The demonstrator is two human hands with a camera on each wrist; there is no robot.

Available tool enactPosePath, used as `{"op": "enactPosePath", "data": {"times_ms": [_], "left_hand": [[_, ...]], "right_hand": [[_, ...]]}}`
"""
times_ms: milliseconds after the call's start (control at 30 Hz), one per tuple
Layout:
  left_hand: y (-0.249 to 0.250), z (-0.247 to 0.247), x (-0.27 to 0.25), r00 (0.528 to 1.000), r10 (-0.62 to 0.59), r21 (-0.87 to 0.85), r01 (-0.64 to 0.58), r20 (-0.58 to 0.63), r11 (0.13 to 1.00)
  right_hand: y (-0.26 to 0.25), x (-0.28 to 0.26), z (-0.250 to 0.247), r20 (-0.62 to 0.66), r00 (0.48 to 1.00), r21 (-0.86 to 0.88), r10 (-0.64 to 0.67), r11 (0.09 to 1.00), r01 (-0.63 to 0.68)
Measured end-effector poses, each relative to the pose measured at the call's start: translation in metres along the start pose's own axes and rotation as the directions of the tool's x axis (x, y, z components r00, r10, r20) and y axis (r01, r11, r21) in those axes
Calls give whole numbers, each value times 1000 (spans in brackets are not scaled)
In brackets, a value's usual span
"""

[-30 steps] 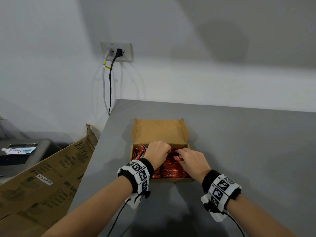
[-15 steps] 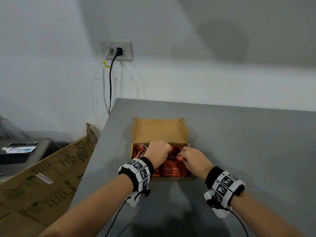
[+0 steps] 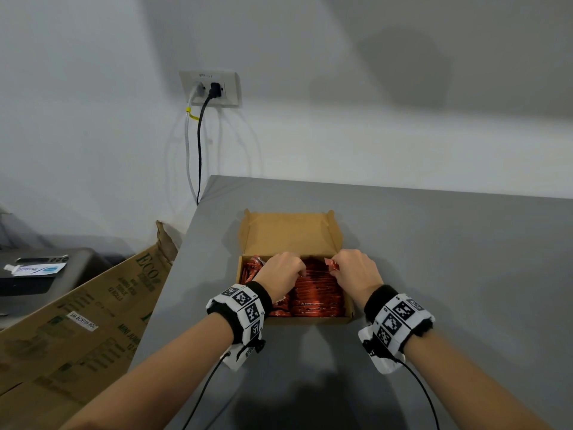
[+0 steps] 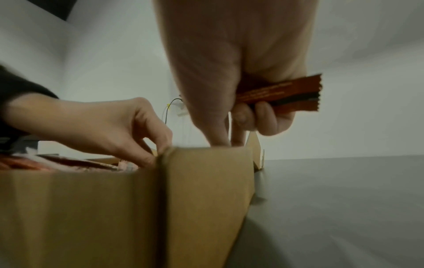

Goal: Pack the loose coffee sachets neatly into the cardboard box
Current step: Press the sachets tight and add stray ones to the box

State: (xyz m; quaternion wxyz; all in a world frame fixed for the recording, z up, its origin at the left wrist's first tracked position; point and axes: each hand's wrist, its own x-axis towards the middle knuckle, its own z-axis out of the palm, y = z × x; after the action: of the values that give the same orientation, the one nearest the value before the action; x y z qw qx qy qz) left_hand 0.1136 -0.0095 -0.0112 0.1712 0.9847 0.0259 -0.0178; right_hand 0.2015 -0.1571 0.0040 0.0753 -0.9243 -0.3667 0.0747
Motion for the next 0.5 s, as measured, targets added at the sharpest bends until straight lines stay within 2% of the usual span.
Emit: {"op": "enactPosePath", "data": {"times_ms": [133,233,300,400,500], "left_hand": [[1,-1,-2,1000,-10,-33,10,5,999],[6,-2,-4,1000,-12,-37,13,16,999],[6,-4,-7,1000,-8,-52,8,-14,999],[2,-5,-12,992,-56,-60,50,-109,997],[0,-3,-16,990,-121,-21,120,-74,993]], "right_hand": [[-2,-1,1,3,1000,-67,-27,997,27],[-2,-1,-3,56,997,-34,-43,998,45],[-1,-4,-7,54,998,37,-35,999,33],[1,-9,-12,-39,999,190,13,982,-6],[-1,-13,-16,-17,999,344,37,939,-29]]}}
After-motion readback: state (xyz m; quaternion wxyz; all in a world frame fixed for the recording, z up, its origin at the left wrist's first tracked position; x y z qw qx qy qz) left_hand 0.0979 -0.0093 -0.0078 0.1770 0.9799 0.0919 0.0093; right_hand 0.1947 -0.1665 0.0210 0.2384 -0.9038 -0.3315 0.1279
